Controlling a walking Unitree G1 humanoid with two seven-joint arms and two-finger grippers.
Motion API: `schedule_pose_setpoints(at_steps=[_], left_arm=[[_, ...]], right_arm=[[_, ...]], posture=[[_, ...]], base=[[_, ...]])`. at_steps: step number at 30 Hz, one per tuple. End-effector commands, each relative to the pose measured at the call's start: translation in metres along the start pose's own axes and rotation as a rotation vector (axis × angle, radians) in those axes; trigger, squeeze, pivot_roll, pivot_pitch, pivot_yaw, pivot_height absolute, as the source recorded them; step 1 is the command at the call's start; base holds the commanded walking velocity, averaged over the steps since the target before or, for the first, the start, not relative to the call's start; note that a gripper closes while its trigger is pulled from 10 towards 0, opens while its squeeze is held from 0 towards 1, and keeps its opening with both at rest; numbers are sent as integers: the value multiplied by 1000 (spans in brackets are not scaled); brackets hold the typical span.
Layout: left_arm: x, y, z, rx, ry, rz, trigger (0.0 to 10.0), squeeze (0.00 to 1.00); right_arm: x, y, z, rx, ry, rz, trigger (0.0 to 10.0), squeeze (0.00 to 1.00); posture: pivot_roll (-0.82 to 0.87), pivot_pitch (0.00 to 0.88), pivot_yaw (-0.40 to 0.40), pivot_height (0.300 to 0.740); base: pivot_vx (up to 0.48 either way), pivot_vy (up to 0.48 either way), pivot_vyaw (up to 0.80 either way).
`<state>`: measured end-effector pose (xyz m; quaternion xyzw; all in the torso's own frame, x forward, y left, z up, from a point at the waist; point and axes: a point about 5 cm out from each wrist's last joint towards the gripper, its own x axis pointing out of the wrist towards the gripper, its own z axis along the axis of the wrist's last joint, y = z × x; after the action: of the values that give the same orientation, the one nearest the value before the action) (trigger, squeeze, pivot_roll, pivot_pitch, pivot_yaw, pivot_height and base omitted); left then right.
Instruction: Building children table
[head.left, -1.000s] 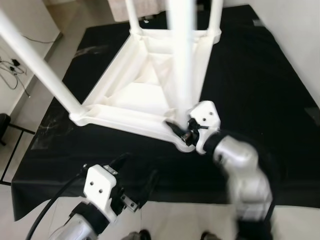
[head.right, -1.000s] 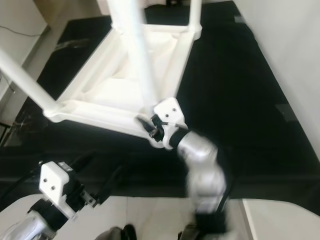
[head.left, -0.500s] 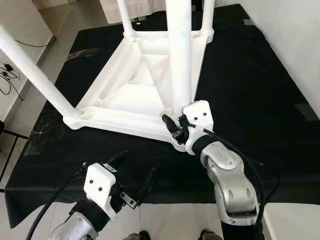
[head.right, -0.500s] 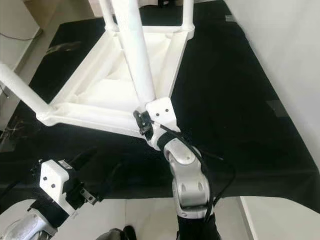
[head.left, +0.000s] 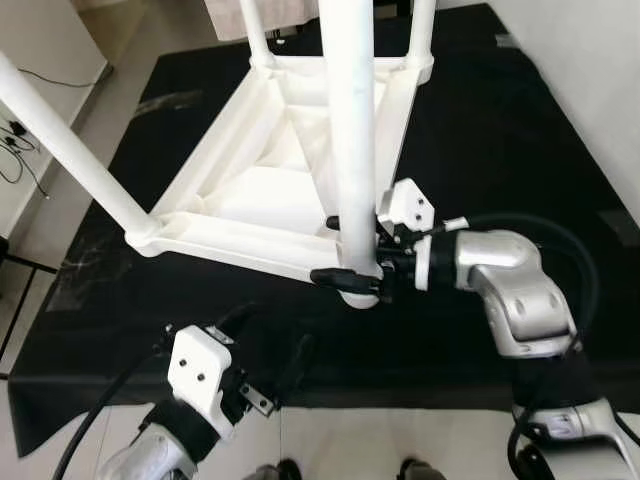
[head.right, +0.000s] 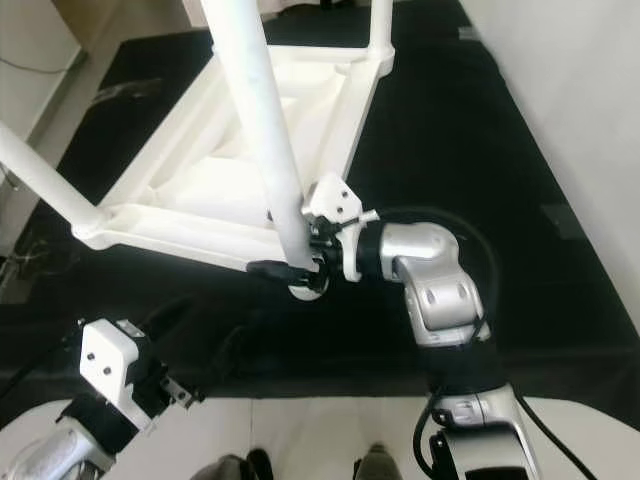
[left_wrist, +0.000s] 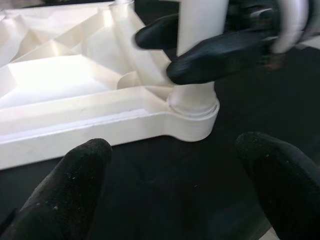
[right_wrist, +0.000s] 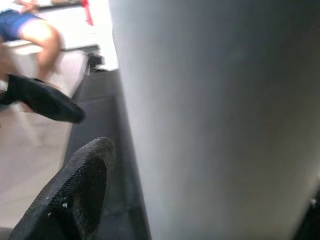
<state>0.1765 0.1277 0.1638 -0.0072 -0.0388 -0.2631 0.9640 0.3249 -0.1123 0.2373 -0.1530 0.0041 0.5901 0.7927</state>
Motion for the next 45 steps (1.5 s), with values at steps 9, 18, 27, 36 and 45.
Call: schedule_pose_setpoints(at_steps=[9,18,27,36,45], left_arm=[[-7,-3,-3,-10,39,0,10000,0],[-10,-5,-2,-18,44,0,10000,0],[-10,-2,-2,-16,45,2,10000,0],[-7,-1,-5,-4,45,-1,10000,0],[-5,0,-5,-2,41,10,10000,0]], right_arm=[[16,-10,-1,13,-14,208,0,0],[3,-18,-19,51,19,-46,0,0],[-15,62,-46,333,195,-1067,0,0],[25,54,-38,332,86,-837,10000,0],[40,60,-7,248,-109,-240,10000,1000]], posture=[[-11,260,115,740],[-33,283,108,740],[-64,284,126,740],[-43,243,102,740],[-32,234,104,740]], base=[[0,0,0],[0,0,0],[0,0,0],[0,0,0],[0,0,0]])
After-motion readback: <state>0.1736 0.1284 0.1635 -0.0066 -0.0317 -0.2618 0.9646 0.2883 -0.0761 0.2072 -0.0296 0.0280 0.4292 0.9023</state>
